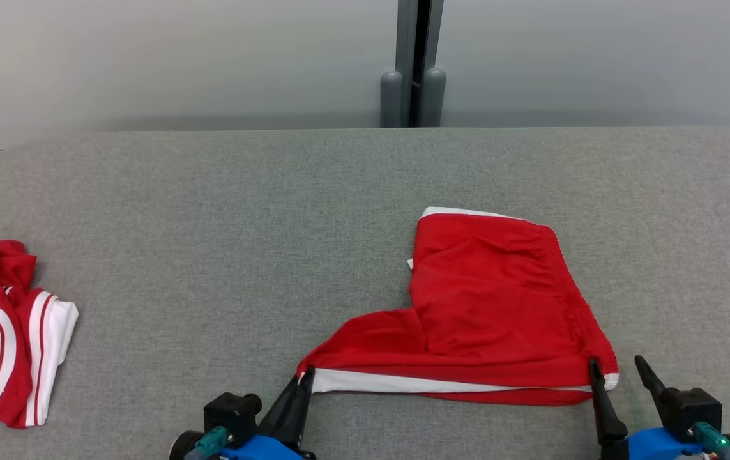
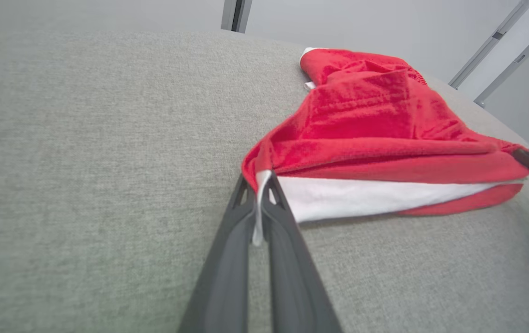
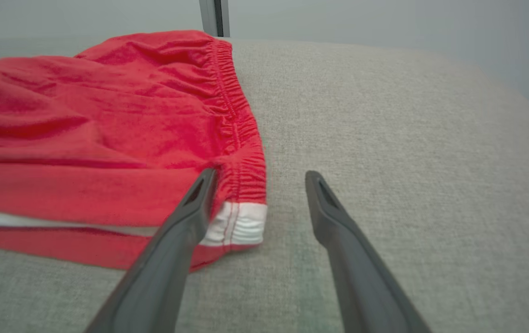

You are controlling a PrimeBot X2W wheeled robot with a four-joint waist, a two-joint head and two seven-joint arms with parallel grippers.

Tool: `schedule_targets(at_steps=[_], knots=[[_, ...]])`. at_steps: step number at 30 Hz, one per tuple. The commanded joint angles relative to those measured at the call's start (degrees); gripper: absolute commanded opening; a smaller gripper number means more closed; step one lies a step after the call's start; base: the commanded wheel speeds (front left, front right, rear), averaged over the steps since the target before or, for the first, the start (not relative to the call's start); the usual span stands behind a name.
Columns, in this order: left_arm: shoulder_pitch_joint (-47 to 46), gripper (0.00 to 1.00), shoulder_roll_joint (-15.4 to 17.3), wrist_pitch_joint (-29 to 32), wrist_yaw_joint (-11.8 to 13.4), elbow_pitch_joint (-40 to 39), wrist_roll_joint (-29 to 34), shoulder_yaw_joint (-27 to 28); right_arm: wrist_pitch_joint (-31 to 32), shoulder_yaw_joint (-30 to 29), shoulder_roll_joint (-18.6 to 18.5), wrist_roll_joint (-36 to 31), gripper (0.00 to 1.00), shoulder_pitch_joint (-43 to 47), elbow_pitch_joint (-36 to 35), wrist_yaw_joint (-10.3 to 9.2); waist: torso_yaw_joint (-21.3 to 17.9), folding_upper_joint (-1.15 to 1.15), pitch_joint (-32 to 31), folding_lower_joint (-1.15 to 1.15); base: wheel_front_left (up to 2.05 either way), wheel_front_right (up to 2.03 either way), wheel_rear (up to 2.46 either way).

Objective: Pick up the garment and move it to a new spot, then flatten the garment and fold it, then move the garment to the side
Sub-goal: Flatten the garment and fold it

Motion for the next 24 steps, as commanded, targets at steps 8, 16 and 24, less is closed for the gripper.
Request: schedule_targets(at_steps=[8, 16, 24], knots=[[-0.2, 0.00, -1.0, 0.0, 0.4, 3.5, 3.8, 8.0, 0.0, 4.8, -0.1, 1.9, 1.00, -0.2, 1.1, -0.02, 0.1, 0.00, 0.0, 0.00, 0.00, 0.00, 0.00], [1.2, 0.00, -1.6, 0.0, 0.3, 5.0, 5.3, 11.7, 0.0, 12.1, -0.2, 7.0, 1.00, 2.9, -3.3, -0.01, 0.4, 0.00, -0.4, 0.00, 0.00, 0.00, 0.00], [2.0, 0.00, -1.8, 0.0, 0.2, 5.2, 4.9, 13.2, 0.0, 15.8, -3.1, 11.5, 1.00, 5.6, -4.5, -0.01, 0.3, 0.00, -0.7, 0.00, 0.00, 0.00, 0.00]])
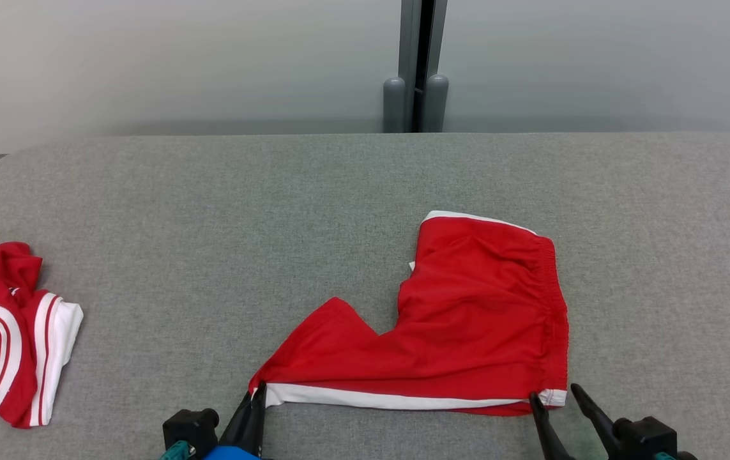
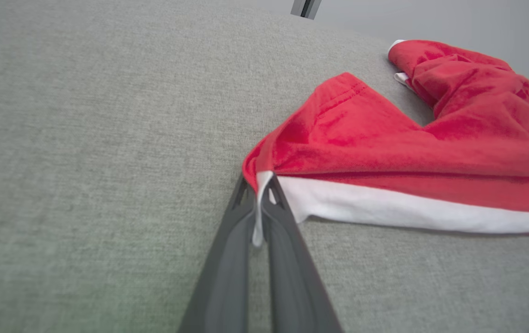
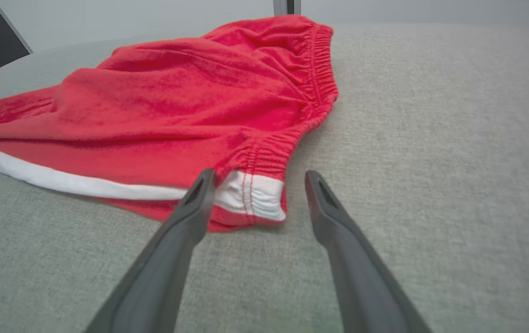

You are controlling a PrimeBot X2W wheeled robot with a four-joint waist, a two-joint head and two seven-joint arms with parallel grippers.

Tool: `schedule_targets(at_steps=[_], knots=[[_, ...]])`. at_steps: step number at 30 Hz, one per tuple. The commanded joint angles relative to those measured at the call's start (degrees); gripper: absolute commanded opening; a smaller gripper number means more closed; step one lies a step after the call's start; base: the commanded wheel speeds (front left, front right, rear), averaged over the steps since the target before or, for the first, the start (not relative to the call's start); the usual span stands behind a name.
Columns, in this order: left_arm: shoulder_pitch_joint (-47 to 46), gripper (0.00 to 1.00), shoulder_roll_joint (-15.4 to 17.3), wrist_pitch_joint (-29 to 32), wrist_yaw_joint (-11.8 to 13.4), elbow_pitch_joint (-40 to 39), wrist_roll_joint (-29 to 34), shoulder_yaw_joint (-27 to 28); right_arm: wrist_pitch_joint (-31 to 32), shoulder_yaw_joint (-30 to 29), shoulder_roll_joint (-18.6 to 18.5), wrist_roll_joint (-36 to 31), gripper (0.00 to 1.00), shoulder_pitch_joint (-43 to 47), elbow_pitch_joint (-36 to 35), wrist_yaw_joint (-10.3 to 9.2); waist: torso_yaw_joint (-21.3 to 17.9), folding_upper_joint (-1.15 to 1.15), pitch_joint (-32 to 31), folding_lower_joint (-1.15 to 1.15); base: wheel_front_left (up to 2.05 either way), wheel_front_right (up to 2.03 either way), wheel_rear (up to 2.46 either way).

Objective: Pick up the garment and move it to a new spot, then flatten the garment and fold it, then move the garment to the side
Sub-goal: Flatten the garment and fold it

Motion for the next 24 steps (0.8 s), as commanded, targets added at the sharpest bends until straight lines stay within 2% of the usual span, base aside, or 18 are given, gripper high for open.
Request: schedule_targets(at_steps=[1, 9, 15, 16, 18, 24], knots=[[0.3, 0.00, 0.0, 0.0, 0.1, 0.0, -0.2, 0.4, 0.0, 0.9, -0.7, 1.0, 1.00, 0.7, 0.1, -0.01, 0.0, 0.00, 0.0, 0.00, 0.00, 0.00, 0.00], [0.0, 0.00, 0.0, 0.0, 0.0, -0.1, 0.2, 0.5, -0.1, 3.4, -3.7, 2.1, 1.00, -0.1, 1.2, -0.01, 0.2, 0.00, 0.1, 0.00, 0.00, 0.00, 0.00], [0.4, 0.00, 0.0, 0.0, 0.0, -0.1, 0.6, 0.4, 0.0, 3.6, -3.4, 0.7, 1.00, -2.1, 2.2, -0.01, 0.7, 0.00, 0.1, 0.00, 0.00, 0.00, 0.00], [0.5, 0.00, 0.0, 0.0, 0.0, -0.1, 0.6, 0.3, 0.0, 3.9, -3.4, 0.5, 0.73, -2.4, 2.3, -0.01, 0.8, 0.00, 0.1, 0.00, 0.00, 0.00, 0.00], [0.6, 0.00, 0.0, 0.0, 0.0, -0.1, 0.8, 0.3, 0.0, 4.3, -3.3, 0.4, 0.00, -2.5, 2.6, -0.02, 1.1, 0.00, 0.0, 0.00, 0.00, 0.00, 0.00], [0.7, 0.00, 0.0, 0.0, 0.0, -1.4, 0.5, 0.4, 0.0, 3.4, -3.9, 0.6, 0.00, -2.2, -0.3, -0.02, 1.2, 0.00, -0.9, 0.00, 0.00, 0.00, 0.00]])
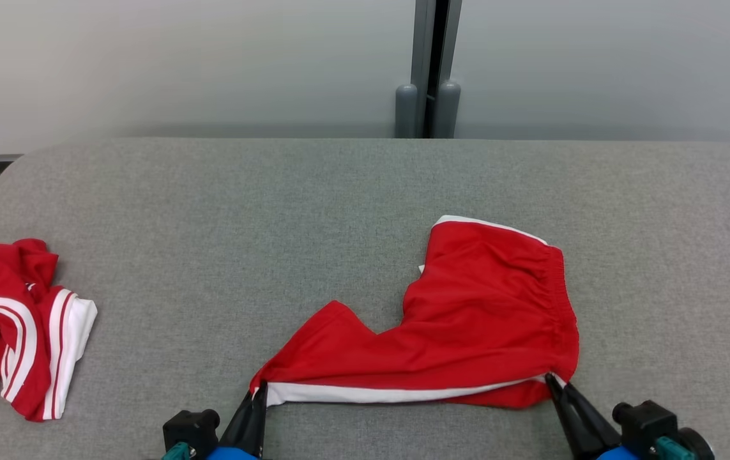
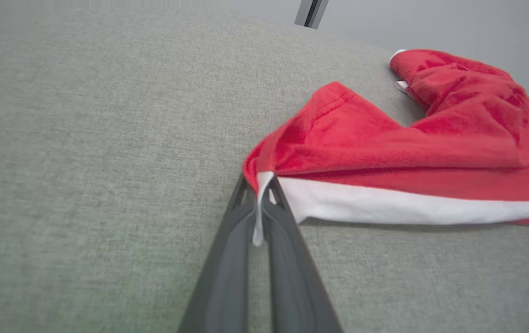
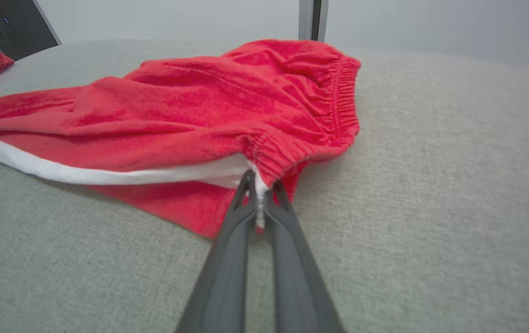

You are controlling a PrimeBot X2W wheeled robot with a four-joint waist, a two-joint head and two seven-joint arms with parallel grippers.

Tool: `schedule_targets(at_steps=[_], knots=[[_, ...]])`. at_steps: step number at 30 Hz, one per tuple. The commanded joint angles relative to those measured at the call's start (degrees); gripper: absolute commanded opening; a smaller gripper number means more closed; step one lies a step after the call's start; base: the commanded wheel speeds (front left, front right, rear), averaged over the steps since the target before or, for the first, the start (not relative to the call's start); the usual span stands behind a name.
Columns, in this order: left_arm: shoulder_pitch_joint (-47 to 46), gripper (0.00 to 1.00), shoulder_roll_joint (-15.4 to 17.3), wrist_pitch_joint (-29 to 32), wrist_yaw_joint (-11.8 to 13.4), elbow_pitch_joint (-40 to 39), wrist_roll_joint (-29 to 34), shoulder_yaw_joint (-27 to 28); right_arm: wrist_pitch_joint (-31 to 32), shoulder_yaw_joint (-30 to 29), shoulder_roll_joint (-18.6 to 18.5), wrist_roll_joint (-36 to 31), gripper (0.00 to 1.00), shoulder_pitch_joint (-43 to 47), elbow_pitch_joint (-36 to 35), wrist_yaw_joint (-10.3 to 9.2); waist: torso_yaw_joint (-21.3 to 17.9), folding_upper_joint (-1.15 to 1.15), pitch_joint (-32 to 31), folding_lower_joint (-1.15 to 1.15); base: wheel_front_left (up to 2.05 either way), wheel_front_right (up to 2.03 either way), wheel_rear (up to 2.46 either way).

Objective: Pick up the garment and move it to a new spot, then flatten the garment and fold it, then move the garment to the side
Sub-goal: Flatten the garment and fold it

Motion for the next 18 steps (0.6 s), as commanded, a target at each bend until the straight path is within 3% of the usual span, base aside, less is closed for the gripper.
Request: schedule_targets(at_steps=[1, 11, 18], knots=[[-0.1, 0.00, 0.0, 0.0, 0.0, -0.9, -0.4, 0.4, -0.1, -0.7, -0.5, 0.5, 0.00, -0.1, -1.5, -0.02, -0.2, 0.00, -0.6, 0.00, 0.00, 0.00, 0.00], [-6.0, 0.00, 0.4, 0.0, 0.0, -11.2, -0.7, 2.7, 0.0, -3.2, -1.0, 3.2, 0.00, -4.9, -14.5, -0.02, -0.5, 0.00, -4.3, 0.00, 0.00, 0.00, 0.00], [-15.5, 0.00, 5.4, 0.0, 0.0, -19.6, 0.0, 2.1, 0.0, -4.8, -2.3, 7.1, 0.00, -12.8, -23.6, -0.02, 0.4, 0.00, -5.3, 0.00, 0.00, 0.00, 0.00]])
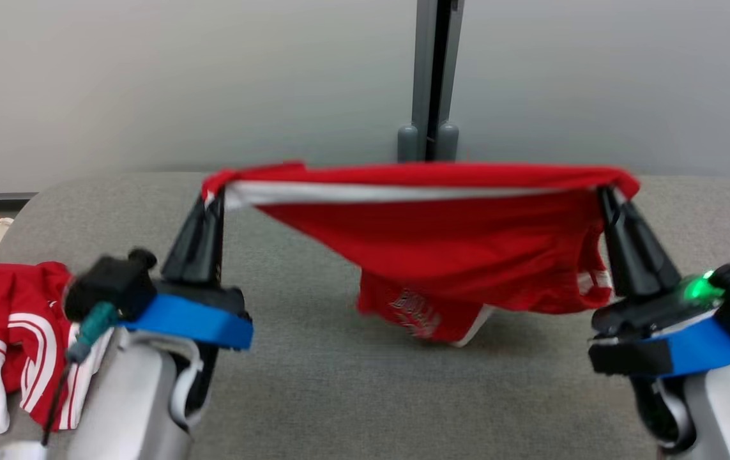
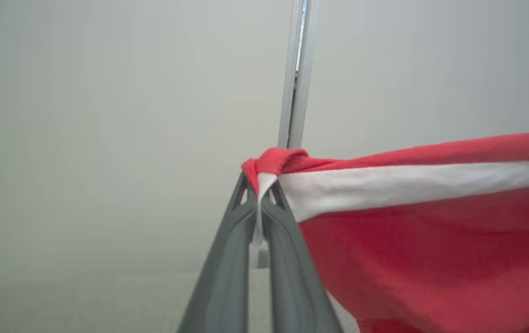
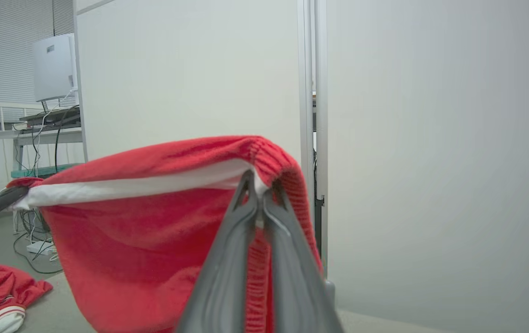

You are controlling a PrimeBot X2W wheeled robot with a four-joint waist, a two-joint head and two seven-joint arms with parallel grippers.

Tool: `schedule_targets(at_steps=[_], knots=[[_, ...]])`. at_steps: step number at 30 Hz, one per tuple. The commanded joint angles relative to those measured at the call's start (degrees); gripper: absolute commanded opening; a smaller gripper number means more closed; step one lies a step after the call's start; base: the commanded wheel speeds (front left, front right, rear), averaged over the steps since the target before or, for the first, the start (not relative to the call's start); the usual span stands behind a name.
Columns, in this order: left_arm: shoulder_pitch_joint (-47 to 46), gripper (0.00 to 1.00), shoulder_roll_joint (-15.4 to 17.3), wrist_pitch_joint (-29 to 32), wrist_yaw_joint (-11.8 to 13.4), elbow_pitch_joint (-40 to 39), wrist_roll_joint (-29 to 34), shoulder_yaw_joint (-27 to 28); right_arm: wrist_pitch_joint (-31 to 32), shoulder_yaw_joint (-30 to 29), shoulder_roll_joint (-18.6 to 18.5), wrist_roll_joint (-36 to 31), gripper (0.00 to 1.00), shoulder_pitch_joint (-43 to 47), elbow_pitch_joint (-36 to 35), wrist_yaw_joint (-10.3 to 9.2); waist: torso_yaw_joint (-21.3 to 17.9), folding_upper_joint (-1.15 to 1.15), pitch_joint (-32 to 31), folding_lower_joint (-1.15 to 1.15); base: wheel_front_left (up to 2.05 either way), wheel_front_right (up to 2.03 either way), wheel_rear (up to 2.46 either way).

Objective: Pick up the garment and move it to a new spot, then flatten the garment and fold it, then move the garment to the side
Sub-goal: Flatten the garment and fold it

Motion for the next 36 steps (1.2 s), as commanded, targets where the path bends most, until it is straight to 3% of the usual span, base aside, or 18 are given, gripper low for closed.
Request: schedule_targets(at_steps=[1, 7, 13, 16, 19, 23, 27, 36], knots=[[-3.3, 0.00, 2.0, 0.0, 0.0, -1.4, 0.3, -1.3, 0.0, -0.5, -1.4, 1.0, 0.00, -2.3, -1.5, -0.02, 0.5, 0.00, -0.1, 0.00, 0.00, 0.00, 0.00], [-12.0, 0.00, 6.4, 2.3, 0.0, -2.5, -0.7, -3.1, 0.0, 1.2, -5.3, 3.5, 0.00, -8.4, -1.5, -0.02, 1.4, 0.00, 0.7, 0.00, 0.00, 0.00, 0.00], [-20.2, 0.00, 8.9, 4.8, 0.6, 0.4, -0.2, -2.3, 0.0, 6.4, -8.7, 3.8, 0.00, -18.1, 4.3, -0.02, 1.2, 0.00, 5.7, 0.00, 0.00, 0.00, 0.00], [-23.9, 0.00, 9.3, 4.0, 1.1, 3.7, 0.0, -1.6, -0.1, 8.2, -8.7, 2.5, 0.00, -23.9, 8.7, -0.02, 0.8, 0.00, 9.1, 0.00, 0.00, 0.00, 0.00], [-30.3, 0.00, 9.6, 1.4, 2.6, 7.0, 1.4, -0.1, -0.1, 5.5, -7.2, 0.0, 0.00, -32.4, 13.1, -0.05, 0.9, 0.00, 12.7, 0.00, 0.00, 0.00, 0.00], [-34.6, 0.00, 8.3, 0.1, 3.3, 8.5, 1.5, 1.9, 0.0, 2.0, -6.0, -3.7, 0.00, -36.7, 13.9, -0.07, 1.1, 0.00, 14.1, 0.00, 0.00, 0.00, 0.00], [-31.4, 0.00, 7.0, -0.1, 2.6, 9.4, 1.9, 3.1, 0.0, 0.2, -5.0, -5.3, 0.00, -33.5, 15.6, -0.09, 1.3, 0.00, 13.9, 0.00, 0.00, 0.00, 0.00], [-7.8, 0.00, 2.3, -0.1, 1.8, 18.3, 1.6, 6.6, -0.1, 5.3, -3.1, -4.6, 0.00, -12.5, 21.4, -0.13, 1.5, 0.00, 12.2, 0.00, 0.00, 0.00, 0.00]])
